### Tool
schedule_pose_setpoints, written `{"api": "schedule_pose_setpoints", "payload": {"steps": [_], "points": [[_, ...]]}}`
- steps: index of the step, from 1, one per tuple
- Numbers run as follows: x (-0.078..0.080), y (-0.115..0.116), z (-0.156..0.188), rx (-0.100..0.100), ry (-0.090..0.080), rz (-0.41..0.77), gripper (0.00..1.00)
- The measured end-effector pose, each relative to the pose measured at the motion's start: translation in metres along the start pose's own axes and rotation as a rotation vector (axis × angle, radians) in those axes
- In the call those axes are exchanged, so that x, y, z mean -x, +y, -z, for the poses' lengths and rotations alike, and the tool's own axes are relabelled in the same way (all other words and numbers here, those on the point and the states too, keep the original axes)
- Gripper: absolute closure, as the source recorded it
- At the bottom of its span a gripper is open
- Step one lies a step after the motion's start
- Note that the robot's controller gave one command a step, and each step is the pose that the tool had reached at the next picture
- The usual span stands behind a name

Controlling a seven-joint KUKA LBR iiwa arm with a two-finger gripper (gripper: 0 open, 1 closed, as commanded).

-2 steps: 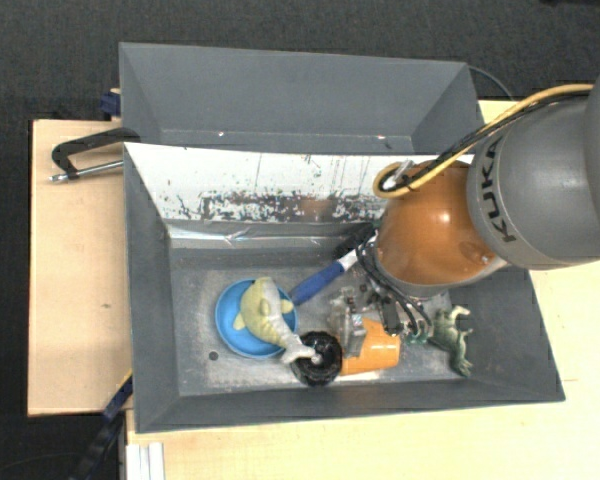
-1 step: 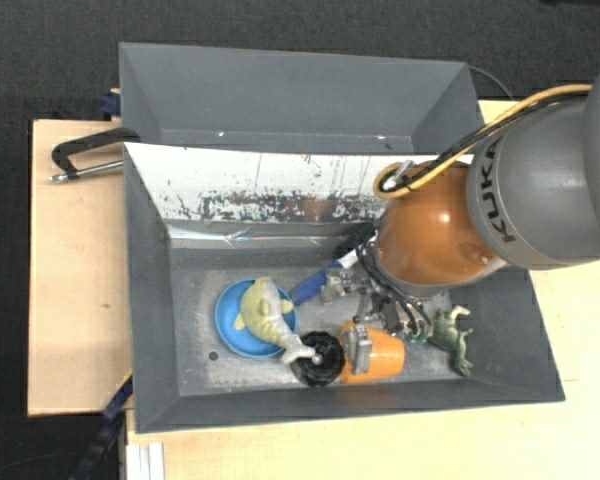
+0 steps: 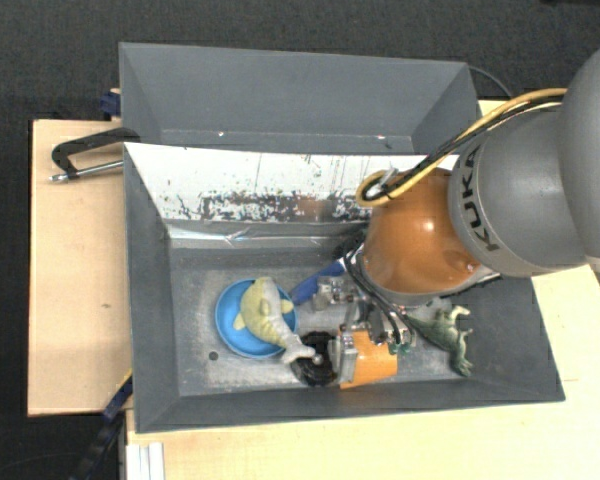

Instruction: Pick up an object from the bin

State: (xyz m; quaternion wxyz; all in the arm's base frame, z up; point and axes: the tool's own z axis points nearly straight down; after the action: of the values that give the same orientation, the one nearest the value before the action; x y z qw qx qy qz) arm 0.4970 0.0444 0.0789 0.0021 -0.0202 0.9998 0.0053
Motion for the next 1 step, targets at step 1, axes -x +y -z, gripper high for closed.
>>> {"api": "schedule_pose_setpoints", "payload": {"steps": [1], "points": [[-0.0018, -0.0055, -0.006, -0.008, -0.003, -0.002, 1.0]]}}
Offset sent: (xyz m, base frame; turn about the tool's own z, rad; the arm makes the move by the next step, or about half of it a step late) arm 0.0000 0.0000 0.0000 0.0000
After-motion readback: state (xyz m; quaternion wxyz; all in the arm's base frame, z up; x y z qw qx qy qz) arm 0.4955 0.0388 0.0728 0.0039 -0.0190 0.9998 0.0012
